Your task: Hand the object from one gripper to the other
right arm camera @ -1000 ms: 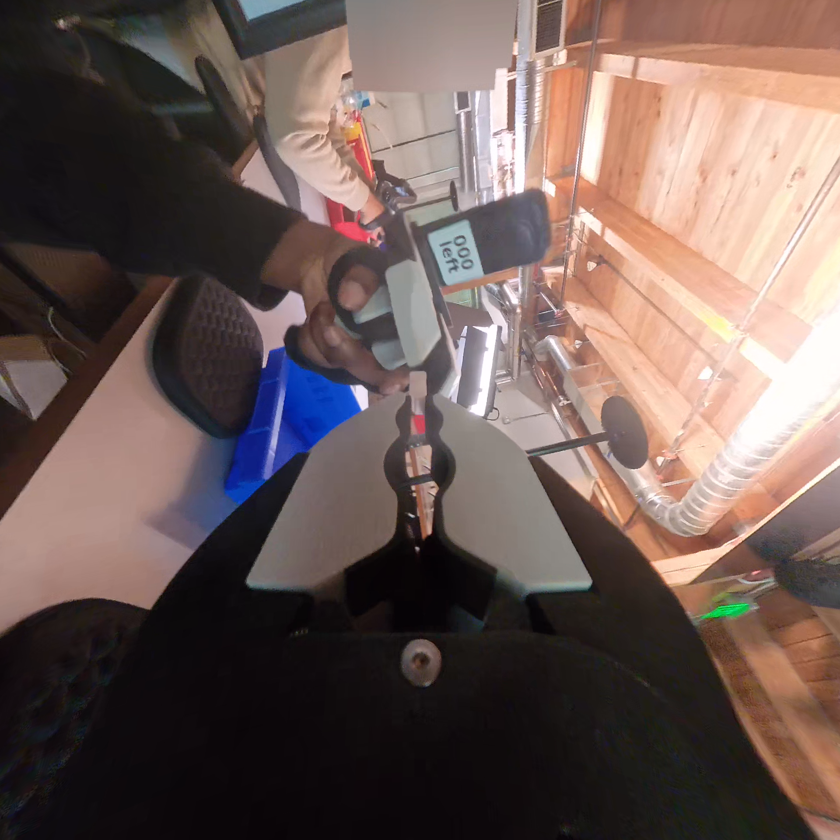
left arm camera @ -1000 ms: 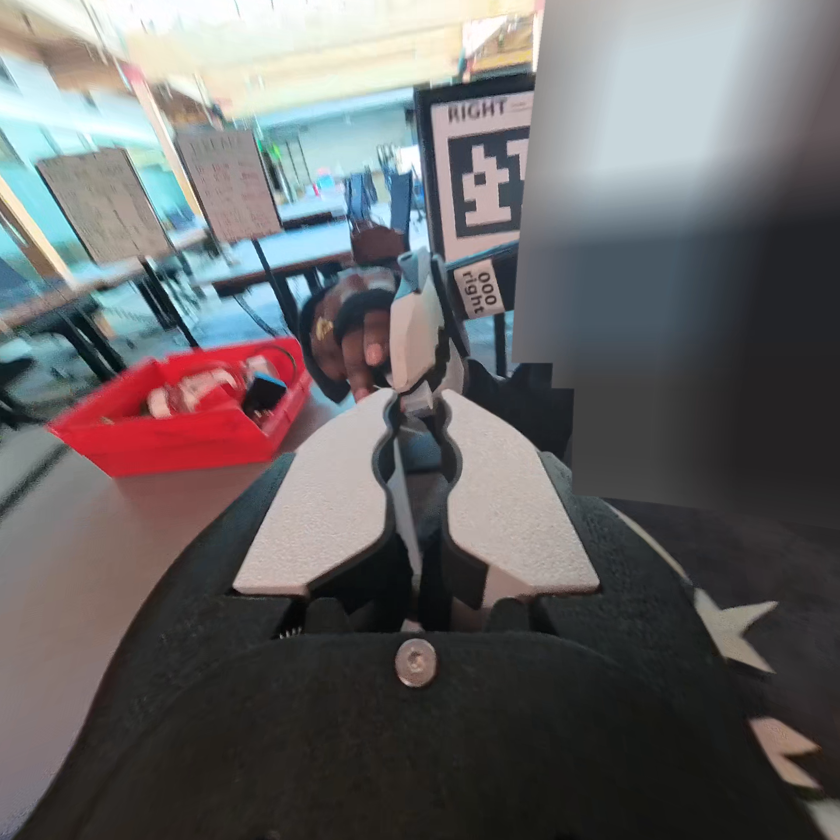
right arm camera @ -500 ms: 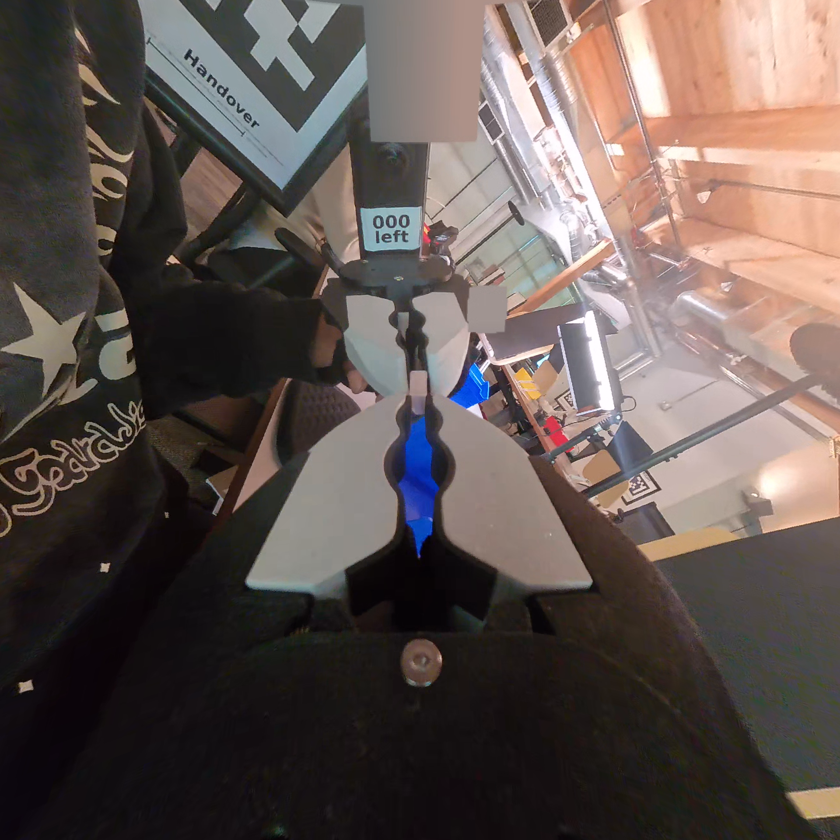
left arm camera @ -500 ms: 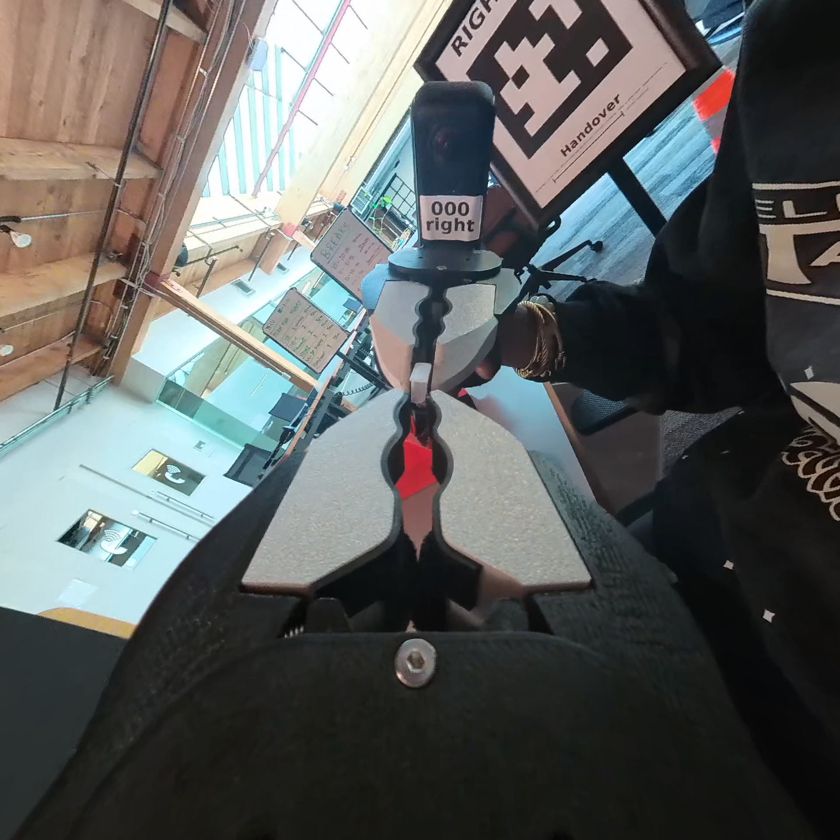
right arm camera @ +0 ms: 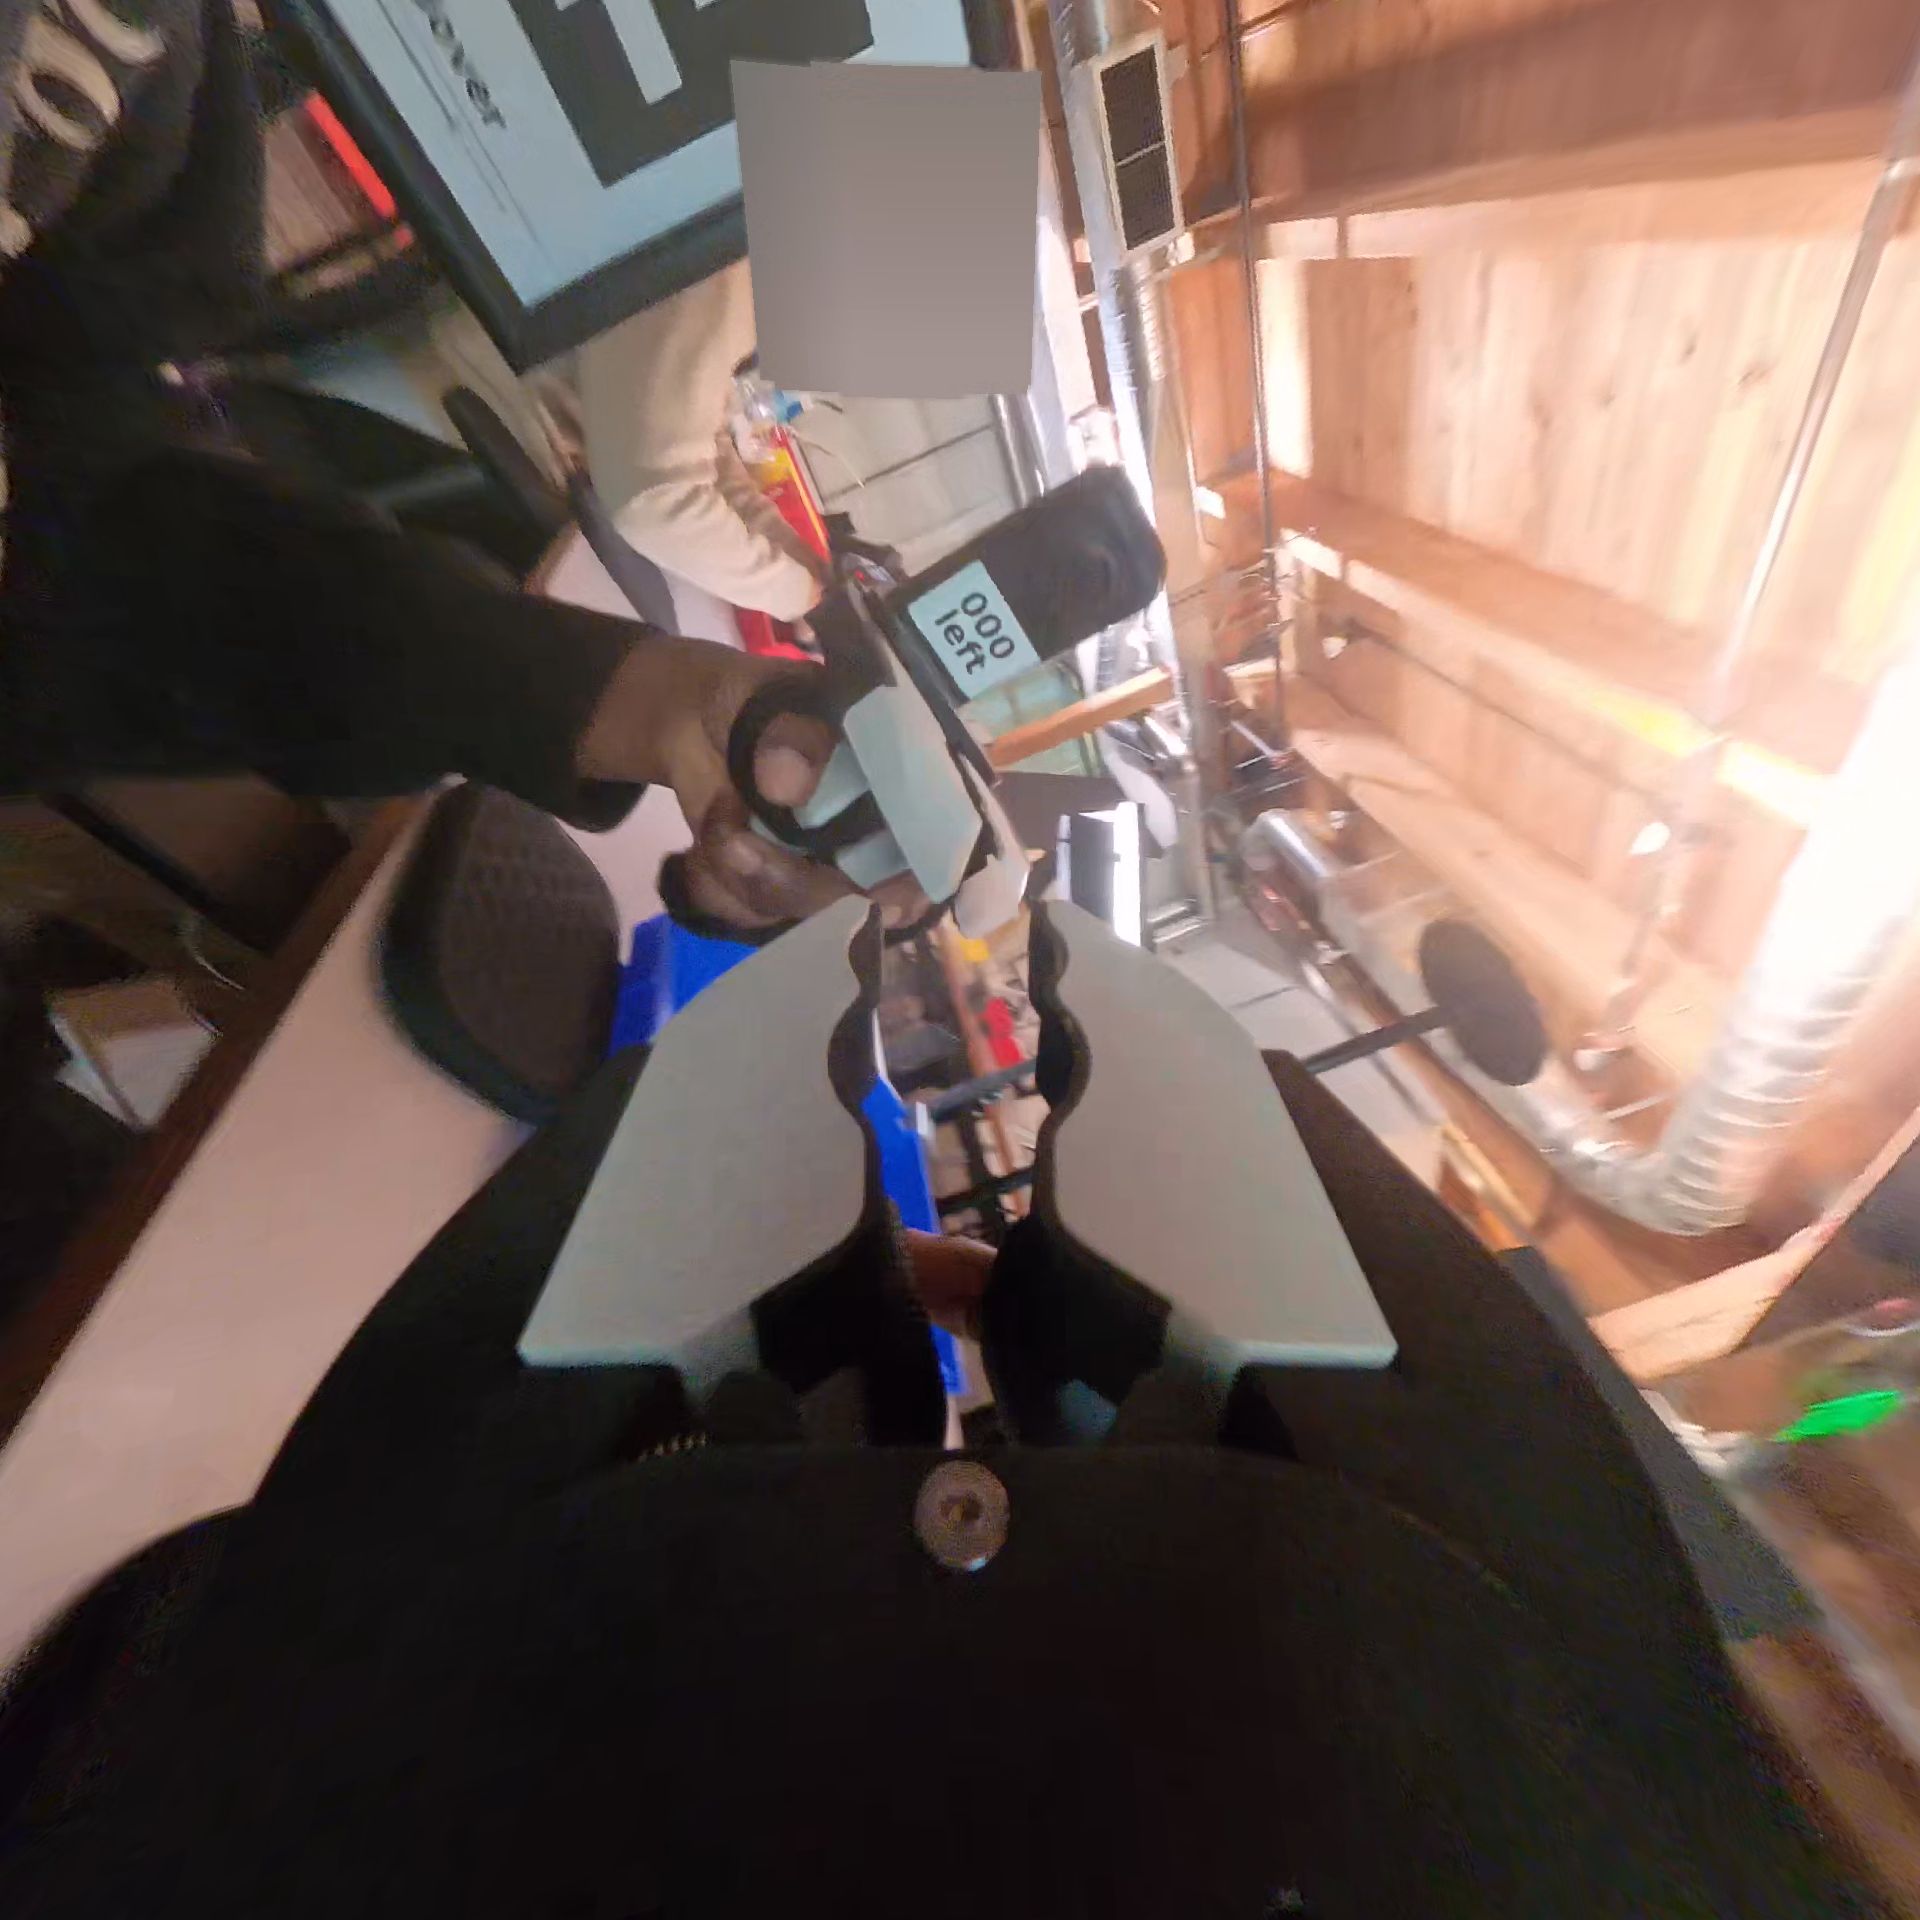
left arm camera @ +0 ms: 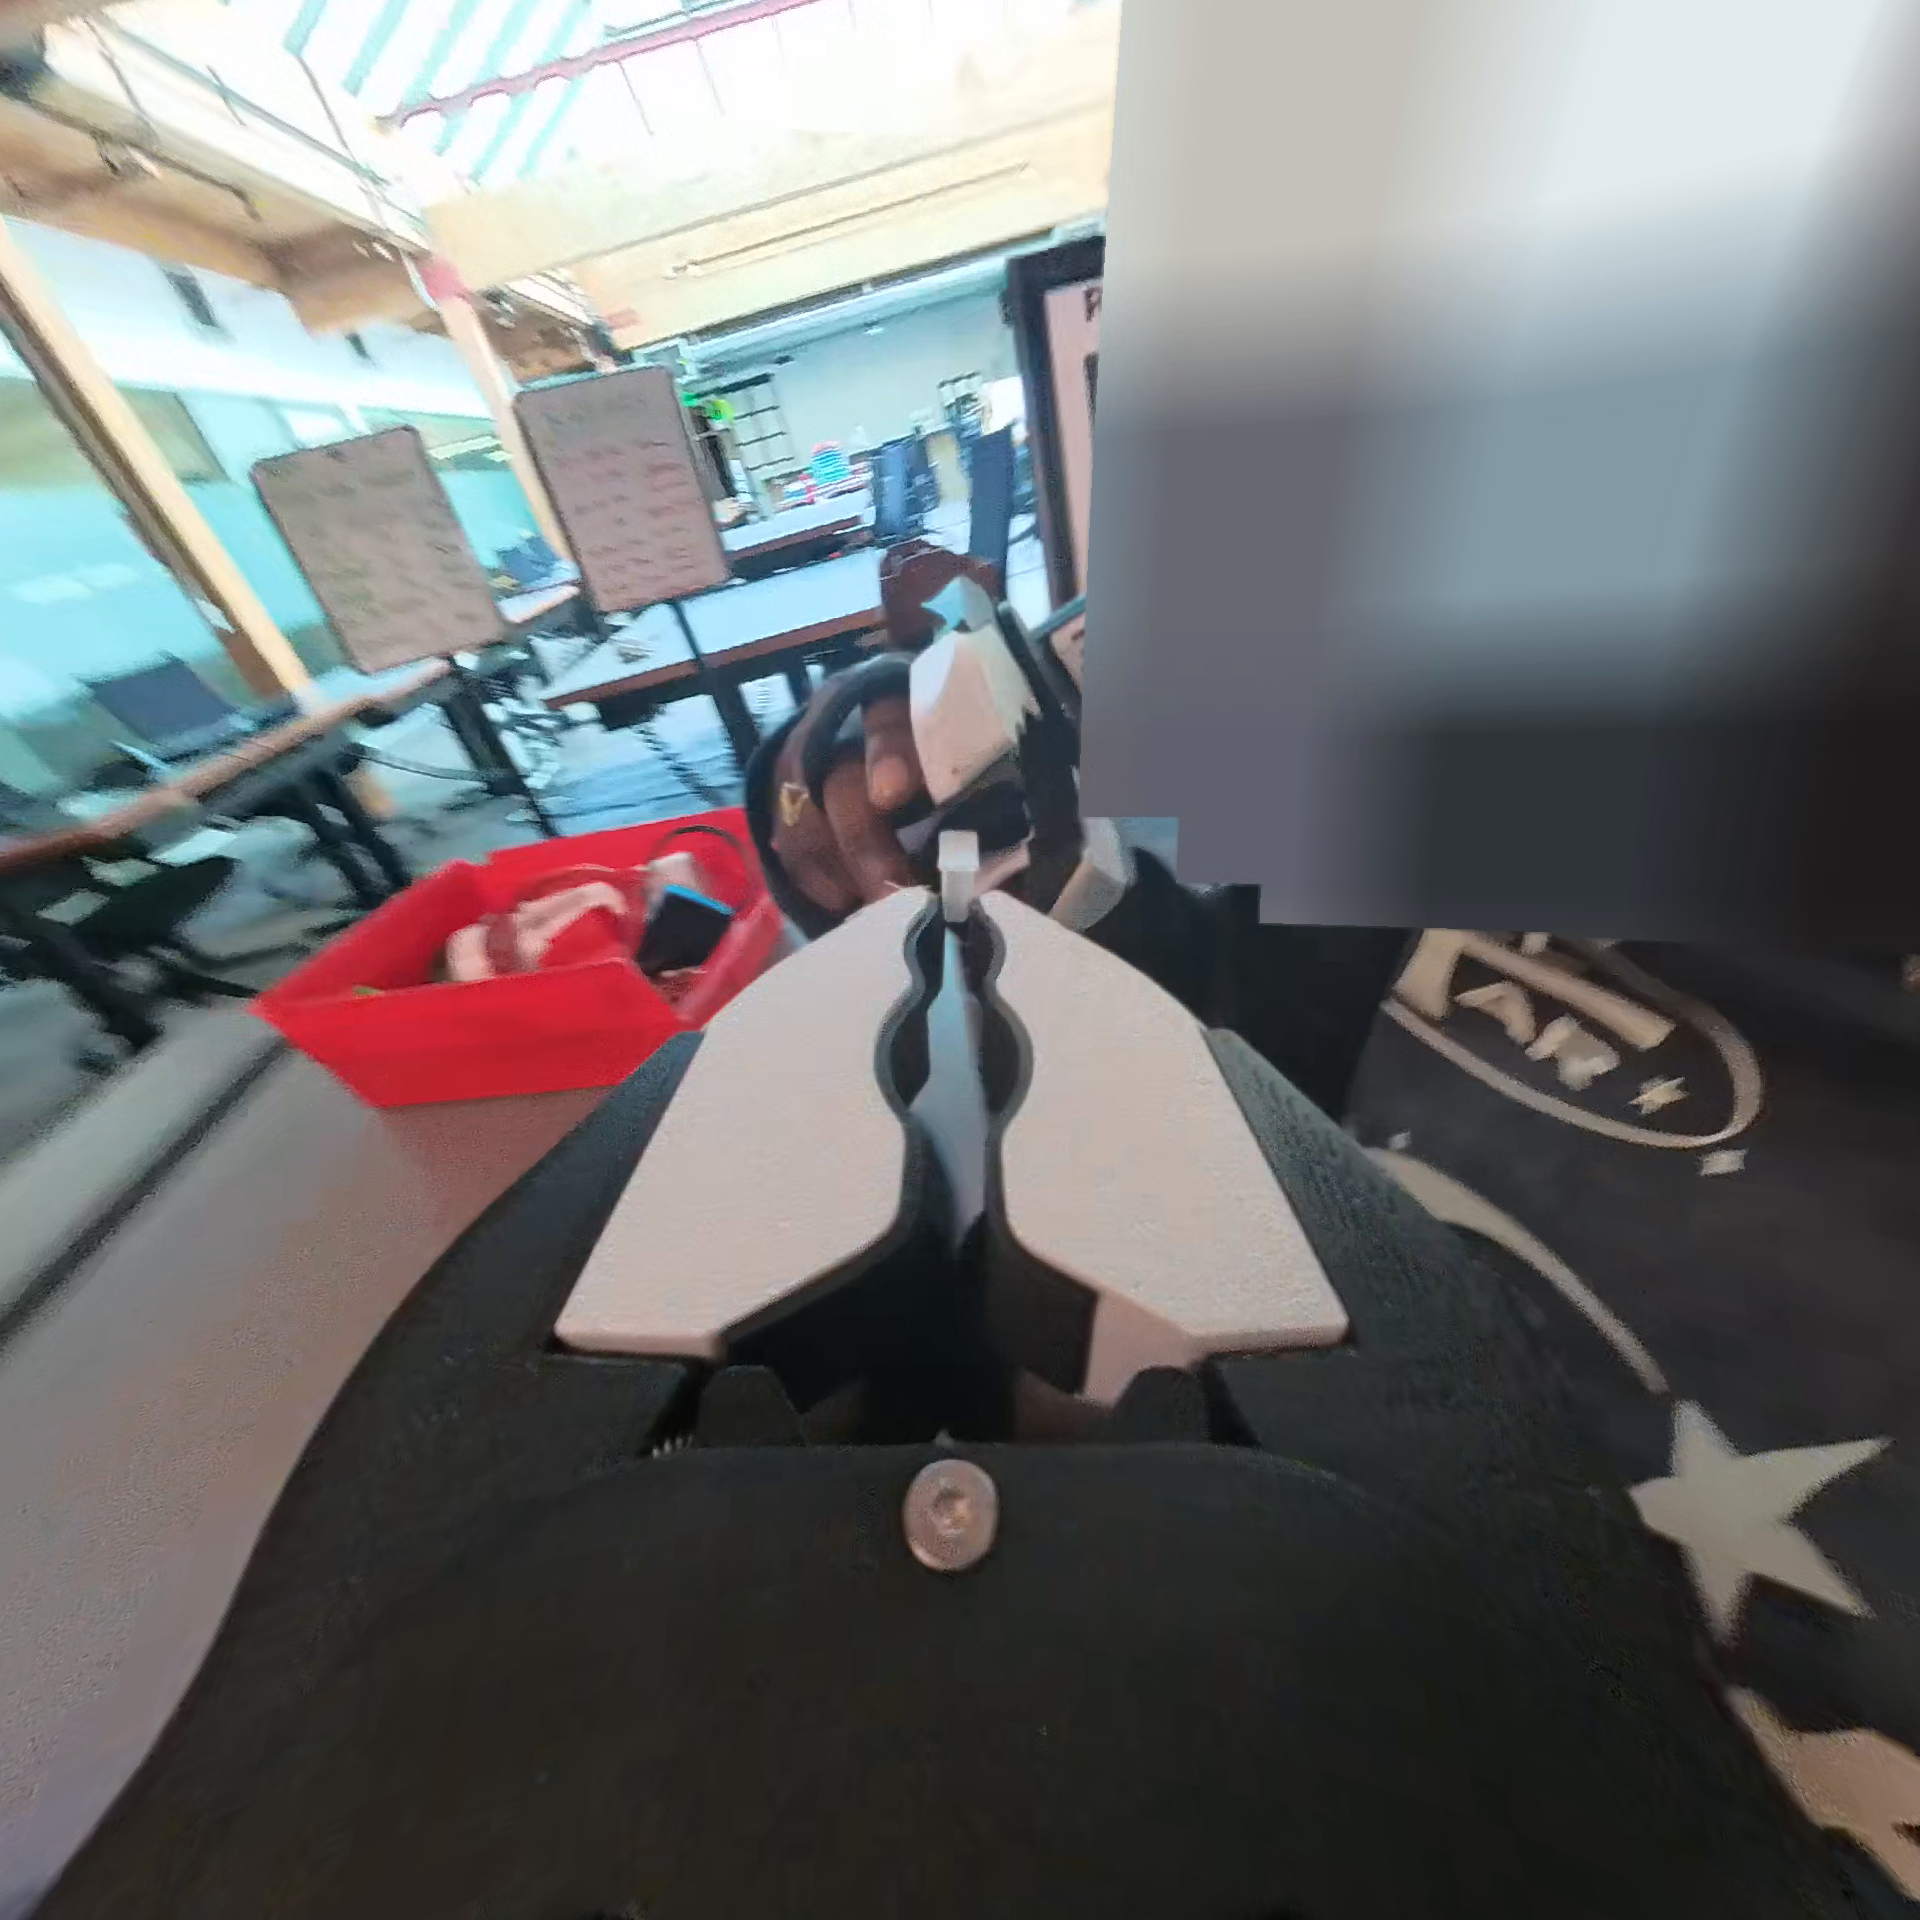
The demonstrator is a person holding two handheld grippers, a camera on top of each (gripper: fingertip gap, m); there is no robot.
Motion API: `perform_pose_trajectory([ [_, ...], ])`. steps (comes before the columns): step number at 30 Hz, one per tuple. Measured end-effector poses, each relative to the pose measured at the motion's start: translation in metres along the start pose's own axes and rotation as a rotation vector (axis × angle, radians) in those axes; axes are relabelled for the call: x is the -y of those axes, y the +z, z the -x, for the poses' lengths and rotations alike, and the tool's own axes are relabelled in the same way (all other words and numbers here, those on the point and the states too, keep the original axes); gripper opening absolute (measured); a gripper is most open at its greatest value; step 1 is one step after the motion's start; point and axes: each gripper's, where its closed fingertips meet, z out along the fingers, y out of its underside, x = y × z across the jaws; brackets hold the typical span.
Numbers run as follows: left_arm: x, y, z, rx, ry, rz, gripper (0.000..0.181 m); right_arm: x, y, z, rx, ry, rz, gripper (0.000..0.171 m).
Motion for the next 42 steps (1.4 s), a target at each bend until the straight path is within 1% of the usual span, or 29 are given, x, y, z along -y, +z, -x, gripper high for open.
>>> perform_pose_trajectory([
  [2,0.000,0.000,0.001,-0.035,-0.098,-0.018,0.004,-0.004,0.003,-0.001,-0.033,-0.095,0.045,0.027],
  [4,-0.005,0.001,0.002,-0.052,-0.156,0.000,0.003,-0.008,0.005,-0.004,-0.076,-0.174,0.083,0.027],
  [6,-0.008,0.003,0.003,-0.068,-0.191,0.008,0.004,-0.012,0.008,-0.001,-0.071,-0.201,0.104,0.027],
  [7,-0.008,0.003,0.002,-0.078,-0.206,0.007,0.003,-0.014,0.009,0.001,-0.062,-0.207,0.114,0.025],
  [8,-0.009,0.004,0.001,-0.082,-0.214,0.012,0.004,-0.014,0.009,0.001,-0.068,-0.213,0.119,0.015],
  [10,-0.010,0.004,0.002,-0.075,-0.192,0.015,0.004,-0.017,0.009,0.000,-0.063,-0.199,0.131,0.011],
  [12,-0.009,0.004,0.000,-0.072,-0.116,0.005,0.006,-0.016,0.008,0.000,-0.041,-0.144,0.124,0.011],
  [14,-0.006,0.004,0.002,-0.007,0.041,-0.023,0.023,-0.015,0.006,0.000,-0.020,-0.070,0.112,0.011],
  [15,-0.004,0.004,0.003,0.037,0.146,-0.033,0.026,-0.016,0.005,0.001,-0.002,-0.017,0.111,0.011],
  [17,-0.001,0.003,0.002,0.101,0.352,-0.033,0.027,-0.017,0.004,0.001,0.034,0.090,0.103,0.011],
  [19,0.000,0.003,0.000,0.148,0.479,-0.001,0.026,-0.015,0.003,0.002,0.065,0.174,0.079,0.011],
  [22,-0.003,0.005,-0.001,0.171,0.566,0.042,0.020,-0.012,0.001,0.002,0.092,0.254,0.052,0.011],
  [26,-0.006,0.008,-0.001,0.175,0.601,0.068,0.011,-0.011,0.001,0.006,0.124,0.288,0.056,0.011],
  [29,-0.007,0.007,-0.002,0.148,0.542,0.085,0.010,-0.010,0.002,0.008,0.134,0.291,0.054,0.011],
  [31,-0.005,0.006,-0.003,0.120,0.414,0.074,0.010,-0.009,0.002,0.006,0.103,0.230,0.033,0.012],
  [35,0.007,-0.001,0.006,0.074,0.028,-0.016,0.010,-0.001,0.001,-0.006,-0.090,-0.155,0.008,0.019],
  [37,0.009,-0.005,0.010,0.039,-0.087,-0.060,0.010,-0.008,0.005,-0.003,-0.090,-0.255,0.087,0.019],
  [39,0.005,-0.006,0.016,0.042,-0.156,-0.051,0.010,-0.013,0.009,-0.004,-0.117,-0.323,0.126,0.018],
  [42,-0.003,-0.004,0.019,0.045,-0.183,-0.016,0.010,-0.019,0.012,-0.005,-0.139,-0.361,0.153,0.018],
])
